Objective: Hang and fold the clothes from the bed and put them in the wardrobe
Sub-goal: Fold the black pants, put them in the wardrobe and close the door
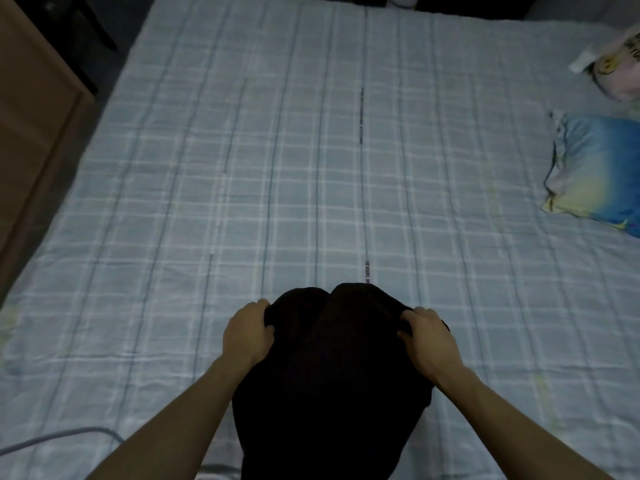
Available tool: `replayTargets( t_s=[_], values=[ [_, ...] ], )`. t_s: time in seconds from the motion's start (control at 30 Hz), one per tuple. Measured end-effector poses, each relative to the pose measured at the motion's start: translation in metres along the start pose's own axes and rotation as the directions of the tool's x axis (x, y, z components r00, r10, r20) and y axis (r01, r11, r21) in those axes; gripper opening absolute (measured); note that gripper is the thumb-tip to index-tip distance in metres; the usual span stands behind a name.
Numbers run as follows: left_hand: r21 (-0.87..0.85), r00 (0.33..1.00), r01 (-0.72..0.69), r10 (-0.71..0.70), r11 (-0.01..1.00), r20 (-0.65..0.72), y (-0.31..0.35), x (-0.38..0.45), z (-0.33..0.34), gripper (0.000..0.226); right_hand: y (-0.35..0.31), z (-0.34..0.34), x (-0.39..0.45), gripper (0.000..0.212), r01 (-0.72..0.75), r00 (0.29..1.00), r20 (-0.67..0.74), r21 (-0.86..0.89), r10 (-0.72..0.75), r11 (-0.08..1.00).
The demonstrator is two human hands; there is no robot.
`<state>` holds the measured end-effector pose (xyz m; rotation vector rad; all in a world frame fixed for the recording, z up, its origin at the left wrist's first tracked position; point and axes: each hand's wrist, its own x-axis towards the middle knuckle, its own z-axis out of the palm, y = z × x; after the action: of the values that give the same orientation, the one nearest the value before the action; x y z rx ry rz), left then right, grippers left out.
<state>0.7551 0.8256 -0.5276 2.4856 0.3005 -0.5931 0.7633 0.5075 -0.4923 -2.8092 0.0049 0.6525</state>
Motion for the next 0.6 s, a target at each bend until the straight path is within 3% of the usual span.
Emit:
replayTargets(
  t_s=[0.27, 0.4, 0.6],
  values=[
    [-0.08, 0.96, -0.145, 0.12, 0.986, -0.253, 0.05, -0.03, -0.082, 0.012, -0.022, -0.072, -0.029, 0.007, 0.133, 0.944, -0.326, 0.213, -0.058, 0.968],
    [-0.113, 0.903, -0.212, 0.151, 0.971, -0.401, 0.084, -0.056, -0.136, 0.02, -0.043, -0.124, -0.055, 0.006, 0.266, 0.844, -0.526, 0.241, -0.105, 0.933],
    [-0.095, 0.795, -0.323, 0.216, 0.941, -0.566, 0.121, -0.123, -0.191, 0.036, -0.062, -0.188, -0.109, 0.005, 0.36, 0.718, -0.685, 0.218, -0.121, 0.907]
  ],
)
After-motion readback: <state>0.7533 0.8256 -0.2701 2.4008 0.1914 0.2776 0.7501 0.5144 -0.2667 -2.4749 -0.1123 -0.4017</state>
